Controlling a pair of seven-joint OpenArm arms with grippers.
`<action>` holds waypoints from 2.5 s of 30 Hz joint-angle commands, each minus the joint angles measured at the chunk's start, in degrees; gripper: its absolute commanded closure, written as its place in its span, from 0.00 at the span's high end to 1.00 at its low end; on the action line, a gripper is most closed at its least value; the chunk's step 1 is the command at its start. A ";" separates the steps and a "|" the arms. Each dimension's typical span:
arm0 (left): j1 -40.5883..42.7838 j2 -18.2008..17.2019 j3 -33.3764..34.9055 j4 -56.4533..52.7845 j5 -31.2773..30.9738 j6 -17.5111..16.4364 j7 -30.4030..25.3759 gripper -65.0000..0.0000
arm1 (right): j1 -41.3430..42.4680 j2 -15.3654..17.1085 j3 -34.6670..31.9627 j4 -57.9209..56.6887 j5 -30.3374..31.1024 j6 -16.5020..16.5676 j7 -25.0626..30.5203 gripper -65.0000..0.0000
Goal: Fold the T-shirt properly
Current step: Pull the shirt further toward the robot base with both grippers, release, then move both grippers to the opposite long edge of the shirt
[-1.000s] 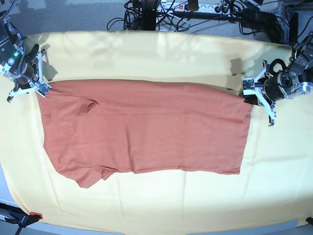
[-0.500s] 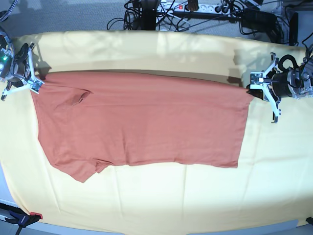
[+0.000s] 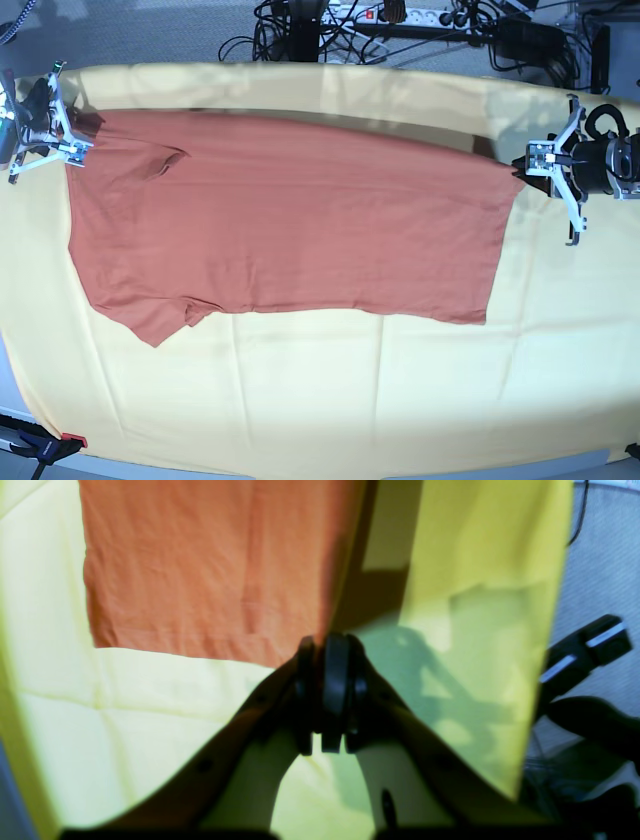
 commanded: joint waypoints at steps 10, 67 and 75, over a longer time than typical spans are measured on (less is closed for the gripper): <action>4.00 -7.13 -0.70 5.64 -8.98 -0.03 7.76 0.00 | 0.31 5.33 0.70 0.50 1.44 0.85 -2.12 0.00; -28.59 31.65 -0.72 -67.17 -65.66 -0.03 29.38 0.49 | 11.93 9.27 0.98 8.46 10.60 -6.97 3.13 0.44; -28.61 39.98 -0.72 -67.17 -65.70 -0.03 34.95 0.49 | 11.93 9.25 0.98 8.46 10.62 -7.37 4.04 0.44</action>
